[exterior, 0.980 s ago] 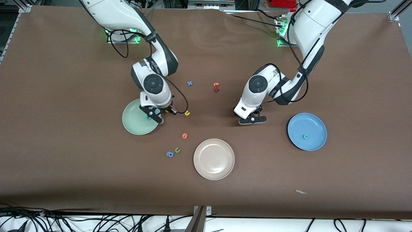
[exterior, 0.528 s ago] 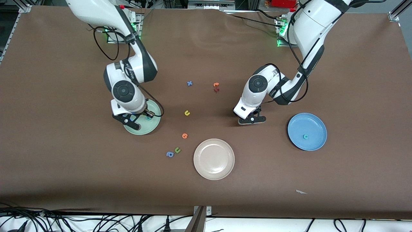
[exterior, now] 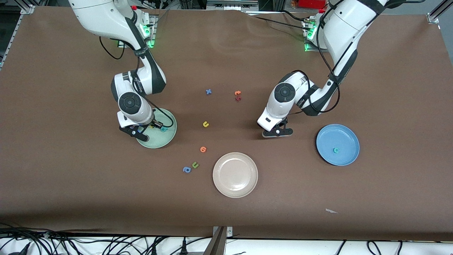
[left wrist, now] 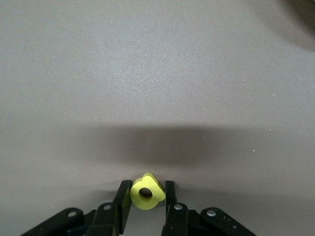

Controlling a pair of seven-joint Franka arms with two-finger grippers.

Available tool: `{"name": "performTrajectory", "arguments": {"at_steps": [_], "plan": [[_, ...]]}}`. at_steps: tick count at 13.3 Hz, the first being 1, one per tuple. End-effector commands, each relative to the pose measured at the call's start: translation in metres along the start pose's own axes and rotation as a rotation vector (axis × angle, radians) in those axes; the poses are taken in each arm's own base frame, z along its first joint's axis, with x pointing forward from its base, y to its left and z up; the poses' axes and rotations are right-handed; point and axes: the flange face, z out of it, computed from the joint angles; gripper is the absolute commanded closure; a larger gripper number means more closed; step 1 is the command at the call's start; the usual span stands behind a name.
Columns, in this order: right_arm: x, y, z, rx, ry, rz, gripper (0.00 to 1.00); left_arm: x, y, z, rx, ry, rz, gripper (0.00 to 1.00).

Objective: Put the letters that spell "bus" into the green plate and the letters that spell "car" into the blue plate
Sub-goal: 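Place the 2 on the green plate while the left gripper grasps the yellow a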

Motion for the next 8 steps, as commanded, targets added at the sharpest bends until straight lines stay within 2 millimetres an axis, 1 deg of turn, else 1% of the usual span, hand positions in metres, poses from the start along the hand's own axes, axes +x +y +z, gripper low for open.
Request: {"name": "performTrajectory", "arguments": {"at_steps": [1,2,3,4,6,7,8], "plan": [[-0.001,-0.002,-0.023,0.022,0.004,-0.004,0.00,0.008,-0.013,0.018,0.033,-0.002,0.027,0.73],[0.002,-0.004,-0.034,0.020,0.002,-0.007,0.00,0.007,-0.013,0.021,0.037,-0.004,0.032,0.75],[0.003,-0.010,-0.045,0.012,-0.008,-0.008,0.00,0.007,-0.013,0.022,0.037,-0.006,0.032,0.76],[0.001,-0.020,-0.059,0.012,-0.020,0.010,0.00,0.008,-0.013,0.021,0.035,-0.003,0.031,0.77],[-0.012,-0.053,-0.091,0.055,-0.013,0.078,0.00,0.010,-0.013,0.020,0.034,-0.001,0.029,0.79],[-0.019,-0.066,-0.099,0.072,-0.006,0.113,0.00,0.019,-0.018,0.014,0.030,0.012,0.026,0.80],[-0.027,-0.079,-0.106,0.090,0.001,0.145,0.01,0.030,-0.029,0.008,0.027,0.020,0.018,0.84]]}}
